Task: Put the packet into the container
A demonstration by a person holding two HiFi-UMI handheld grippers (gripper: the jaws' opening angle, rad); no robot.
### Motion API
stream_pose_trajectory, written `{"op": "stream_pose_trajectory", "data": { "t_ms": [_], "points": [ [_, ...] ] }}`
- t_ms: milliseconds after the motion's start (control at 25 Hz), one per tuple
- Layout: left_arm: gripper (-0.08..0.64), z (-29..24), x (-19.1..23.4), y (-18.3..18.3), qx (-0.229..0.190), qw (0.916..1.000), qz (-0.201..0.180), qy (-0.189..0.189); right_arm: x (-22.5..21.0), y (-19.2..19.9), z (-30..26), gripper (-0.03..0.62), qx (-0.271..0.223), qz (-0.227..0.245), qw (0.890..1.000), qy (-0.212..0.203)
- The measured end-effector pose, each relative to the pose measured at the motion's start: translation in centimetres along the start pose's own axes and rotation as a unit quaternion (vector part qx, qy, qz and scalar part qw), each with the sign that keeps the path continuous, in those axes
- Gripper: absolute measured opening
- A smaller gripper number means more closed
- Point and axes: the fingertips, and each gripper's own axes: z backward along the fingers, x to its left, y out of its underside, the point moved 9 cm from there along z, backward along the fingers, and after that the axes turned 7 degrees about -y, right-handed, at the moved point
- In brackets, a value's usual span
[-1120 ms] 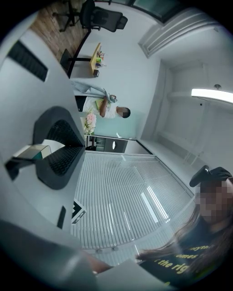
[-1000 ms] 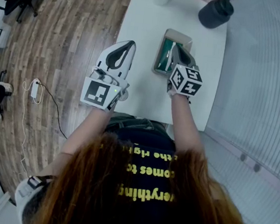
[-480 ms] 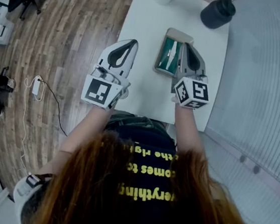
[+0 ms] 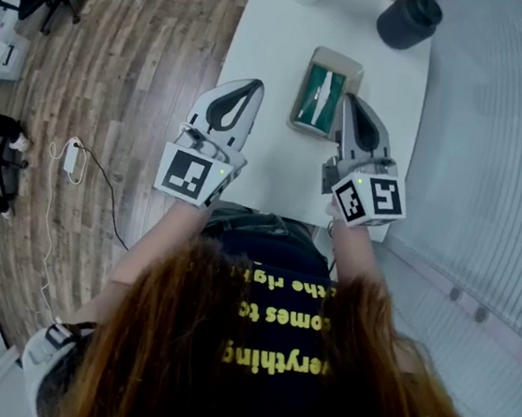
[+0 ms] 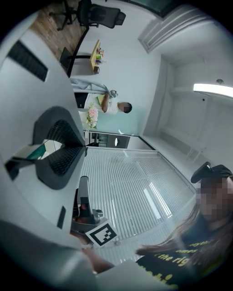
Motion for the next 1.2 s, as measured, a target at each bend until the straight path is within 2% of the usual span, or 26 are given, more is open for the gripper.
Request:
{"op": "stream_pose_trajectory", "data": {
  "t_ms": [240, 1200],
  "points": [
    [0.002, -0.1, -0.8, 0.2, 0.000, 0.9999, -0.001, 0.014, 1.6, -0.2, 0.2, 0.021, 0.010, 0.024, 1.000, -0.015],
    [0.002, -1.7, -2.5, 0.2, -0.004, 0.9995, 0.011, 0.031, 1.2, -0.2, 0.6, 0.021, 0.000, 0.003, 1.000, -0.015]
  ]
}}
